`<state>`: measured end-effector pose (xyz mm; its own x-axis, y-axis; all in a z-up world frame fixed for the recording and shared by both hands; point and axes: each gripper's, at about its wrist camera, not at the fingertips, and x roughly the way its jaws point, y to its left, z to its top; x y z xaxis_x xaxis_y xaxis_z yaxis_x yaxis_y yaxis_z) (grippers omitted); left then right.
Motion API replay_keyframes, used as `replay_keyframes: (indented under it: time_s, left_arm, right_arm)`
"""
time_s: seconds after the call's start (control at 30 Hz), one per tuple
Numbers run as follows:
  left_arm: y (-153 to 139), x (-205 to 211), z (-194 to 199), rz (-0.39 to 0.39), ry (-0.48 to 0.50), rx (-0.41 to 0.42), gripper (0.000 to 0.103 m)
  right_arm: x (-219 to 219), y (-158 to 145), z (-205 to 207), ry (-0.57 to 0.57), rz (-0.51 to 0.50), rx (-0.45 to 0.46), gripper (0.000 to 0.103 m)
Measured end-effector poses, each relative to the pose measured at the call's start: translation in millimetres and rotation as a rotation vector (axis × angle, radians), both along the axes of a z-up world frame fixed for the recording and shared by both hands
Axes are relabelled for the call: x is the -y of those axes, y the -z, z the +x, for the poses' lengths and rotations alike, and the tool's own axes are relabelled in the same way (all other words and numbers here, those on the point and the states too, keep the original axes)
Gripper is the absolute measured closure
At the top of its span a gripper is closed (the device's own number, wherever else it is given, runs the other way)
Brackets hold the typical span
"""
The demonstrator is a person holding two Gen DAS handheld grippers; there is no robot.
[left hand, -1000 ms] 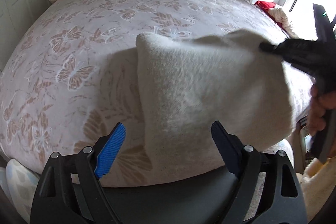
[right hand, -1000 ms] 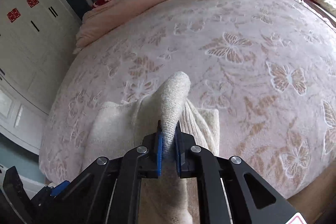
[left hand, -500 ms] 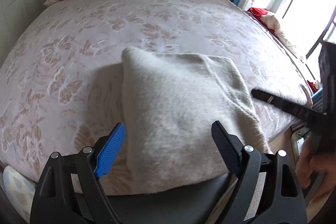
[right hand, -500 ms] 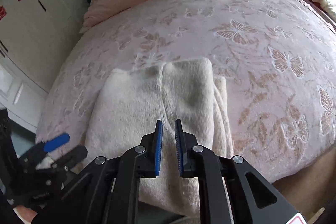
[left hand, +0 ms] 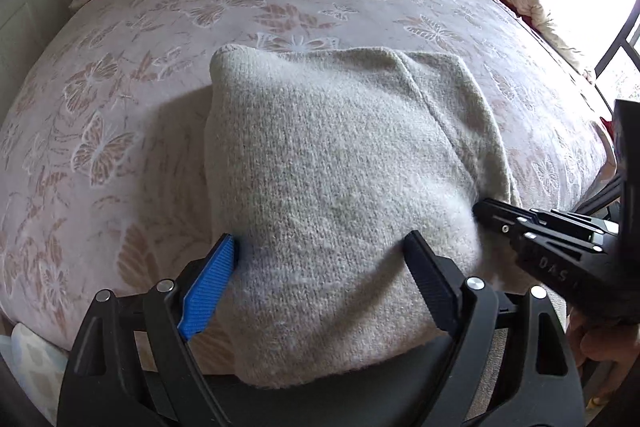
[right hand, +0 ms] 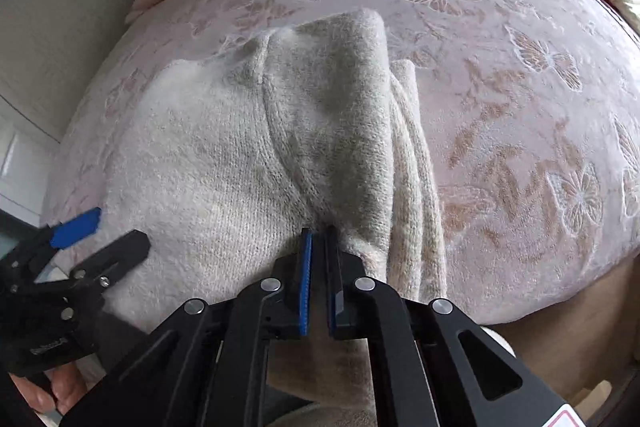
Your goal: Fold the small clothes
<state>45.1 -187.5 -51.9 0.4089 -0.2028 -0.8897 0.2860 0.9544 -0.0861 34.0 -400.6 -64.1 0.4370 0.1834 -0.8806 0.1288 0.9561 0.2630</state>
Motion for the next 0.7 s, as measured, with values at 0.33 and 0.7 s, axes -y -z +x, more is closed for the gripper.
replay_keyframes:
  time_s: [0.33,0.7]
  left_arm:
    - [4.2,-50.7,35.4,-0.149,-0.181,-0.110,0.011]
    - [62.5,-65.2,58.0,-0.348,-0.261,-0.270,0.005]
  right_arm:
    - [30.6,-5.8,8.2,0.050,-0.008,0.010,0.031]
    - [54.7,54.2,28.2,0.149,0.291,-0.041,0.007]
